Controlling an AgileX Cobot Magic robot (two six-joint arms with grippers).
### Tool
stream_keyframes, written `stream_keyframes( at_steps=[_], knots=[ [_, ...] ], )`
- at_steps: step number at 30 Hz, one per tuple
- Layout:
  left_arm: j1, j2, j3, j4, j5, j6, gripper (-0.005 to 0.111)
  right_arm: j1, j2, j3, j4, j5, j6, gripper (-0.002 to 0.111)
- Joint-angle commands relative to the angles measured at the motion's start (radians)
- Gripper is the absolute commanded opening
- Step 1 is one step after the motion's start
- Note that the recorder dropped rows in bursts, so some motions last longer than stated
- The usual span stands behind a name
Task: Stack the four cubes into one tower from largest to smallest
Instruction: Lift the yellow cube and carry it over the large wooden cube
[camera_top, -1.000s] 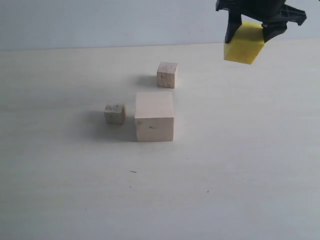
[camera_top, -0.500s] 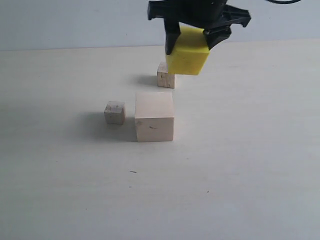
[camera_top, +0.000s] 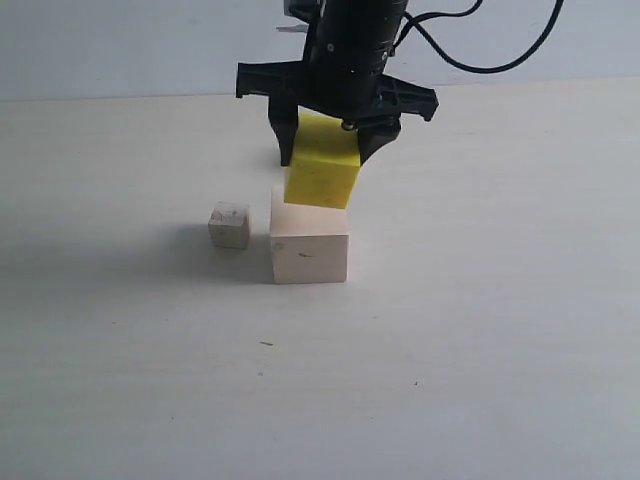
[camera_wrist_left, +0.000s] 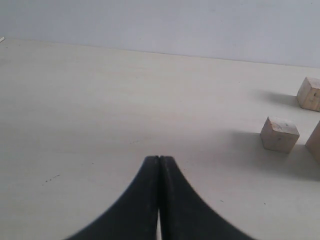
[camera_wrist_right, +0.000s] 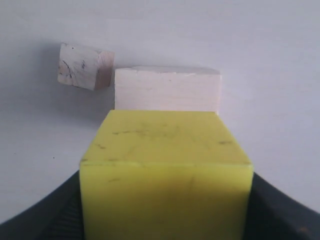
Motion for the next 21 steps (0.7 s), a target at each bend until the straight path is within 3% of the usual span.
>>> stream_keyframes(
  at_steps=[1, 15, 21],
  knots=[
    [-0.006, -0.005, 0.002, 0.004, -0.009, 0.004, 0.000, 0.001, 0.033, 0.000, 0.004, -0.006, 0.007, 0.000],
    [-0.006, -0.005, 0.002, 0.004, -0.009, 0.004, 0.000, 0.043, 0.037, -0.005, -0.041, -0.006, 0.007, 0.000],
    [-0.006, -0.005, 0.002, 0.004, -0.009, 0.004, 0.000, 0.043, 0.037, -0.105, -0.076, -0.006, 0.010, 0.000]
  ],
)
